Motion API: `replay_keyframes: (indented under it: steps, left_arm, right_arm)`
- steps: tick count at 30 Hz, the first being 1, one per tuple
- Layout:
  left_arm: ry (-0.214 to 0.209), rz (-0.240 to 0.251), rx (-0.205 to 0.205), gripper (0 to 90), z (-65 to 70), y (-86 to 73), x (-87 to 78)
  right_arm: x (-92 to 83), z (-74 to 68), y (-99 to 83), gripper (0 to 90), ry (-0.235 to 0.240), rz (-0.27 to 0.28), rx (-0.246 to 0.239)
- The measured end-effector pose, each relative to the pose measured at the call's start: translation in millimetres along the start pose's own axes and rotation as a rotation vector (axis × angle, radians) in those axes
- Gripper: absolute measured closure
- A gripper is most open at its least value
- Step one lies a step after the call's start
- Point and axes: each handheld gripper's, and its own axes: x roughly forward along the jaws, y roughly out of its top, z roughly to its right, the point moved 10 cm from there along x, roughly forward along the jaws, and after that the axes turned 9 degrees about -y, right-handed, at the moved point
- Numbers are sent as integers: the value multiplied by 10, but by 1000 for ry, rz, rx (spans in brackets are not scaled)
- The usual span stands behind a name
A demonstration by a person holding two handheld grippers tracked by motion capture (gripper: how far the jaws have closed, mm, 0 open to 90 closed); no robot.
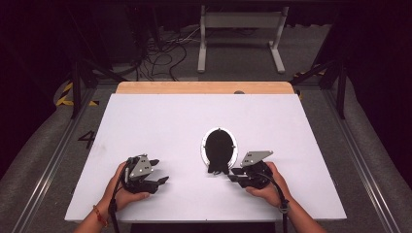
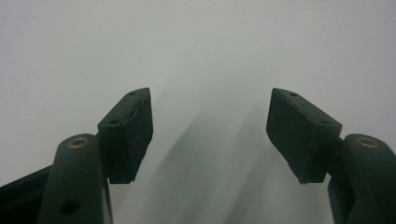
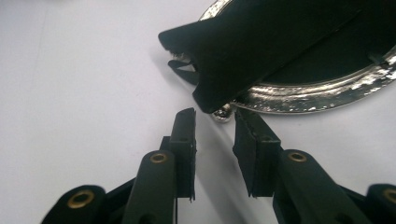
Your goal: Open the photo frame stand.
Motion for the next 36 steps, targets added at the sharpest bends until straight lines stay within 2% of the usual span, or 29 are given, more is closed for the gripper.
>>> replay_keyframes:
  steps: [4,7,13,19,21,23,24,25,28,29,31,36]
  left_arm:
    - [-17,6,0,322,39,37,34]
    - [-19,-7,8,317,53,34,70]
    - [-26,-16,-2,312,64,33,105]
    - [-12,-16,-2,309,42,29,89]
    - [-9,-20,-2,305,31,19,87]
    - [-13,-20,-6,302,30,17,84]
    - [-13,-19,-8,301,28,18,85]
    - [-14,-18,-9,299,28,19,89]
    - [-23,-24,-23,283,27,20,124]
    - [-23,-24,-23,274,27,20,124]
    - [-18,-39,-48,269,2,38,165]
    - [-36,-17,-86,235,-110,215,263]
  right_arm:
    - [38,-32,19,709,-15,-10,-8]
    - [60,-17,35,729,-44,-6,2]
    - [83,-16,54,716,-61,14,32]
    - [96,-9,90,703,-33,49,96]
    - [98,-2,116,680,-15,63,143]
    - [89,5,142,641,25,80,209]
    - [75,6,170,621,66,102,253]
    - [66,-6,188,577,106,114,277]
    - [90,-28,206,514,159,109,321]
    - [90,-28,206,514,159,109,321]
    - [116,-15,231,504,184,108,364]
    - [167,45,275,499,261,99,515]
